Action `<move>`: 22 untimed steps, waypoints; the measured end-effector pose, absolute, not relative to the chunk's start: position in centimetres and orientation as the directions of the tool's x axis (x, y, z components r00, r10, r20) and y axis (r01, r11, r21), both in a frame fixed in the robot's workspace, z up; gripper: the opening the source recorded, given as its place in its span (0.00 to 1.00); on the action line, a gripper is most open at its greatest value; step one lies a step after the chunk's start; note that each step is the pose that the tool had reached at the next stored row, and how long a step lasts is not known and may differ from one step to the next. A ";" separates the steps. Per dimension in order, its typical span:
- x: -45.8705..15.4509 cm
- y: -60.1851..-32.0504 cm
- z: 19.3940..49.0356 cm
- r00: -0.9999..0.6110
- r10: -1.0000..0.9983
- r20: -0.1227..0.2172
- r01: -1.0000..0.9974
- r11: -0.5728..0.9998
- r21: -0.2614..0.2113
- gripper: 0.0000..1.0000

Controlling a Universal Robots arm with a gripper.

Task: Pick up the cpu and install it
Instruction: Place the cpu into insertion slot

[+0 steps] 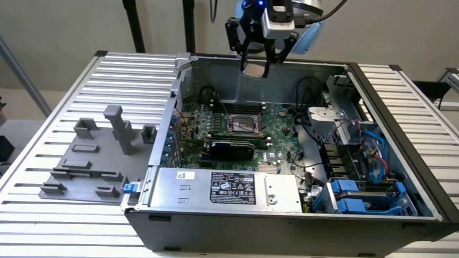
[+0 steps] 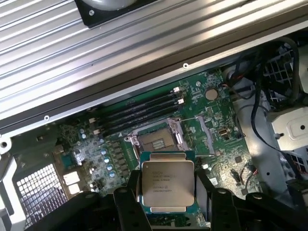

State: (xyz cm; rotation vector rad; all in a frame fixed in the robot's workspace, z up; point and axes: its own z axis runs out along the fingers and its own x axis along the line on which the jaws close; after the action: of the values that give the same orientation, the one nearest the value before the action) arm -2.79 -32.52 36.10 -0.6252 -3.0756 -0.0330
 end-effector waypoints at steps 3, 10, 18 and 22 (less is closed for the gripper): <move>-2.8 -32.5 36.0 -0.898 0.440 0.007 0.440 0.898 0.020 0.55; -2.8 -32.5 35.6 -0.835 0.551 0.007 0.551 0.834 0.020 0.55; -2.8 -32.5 35.3 -0.746 0.666 0.007 0.666 0.746 0.020 0.55; -2.8 -32.5 35.1 -0.696 0.718 0.007 0.718 0.696 0.020 0.55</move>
State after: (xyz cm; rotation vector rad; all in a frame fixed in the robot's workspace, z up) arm -2.78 -32.52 35.08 -1.2256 -2.8940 -0.0334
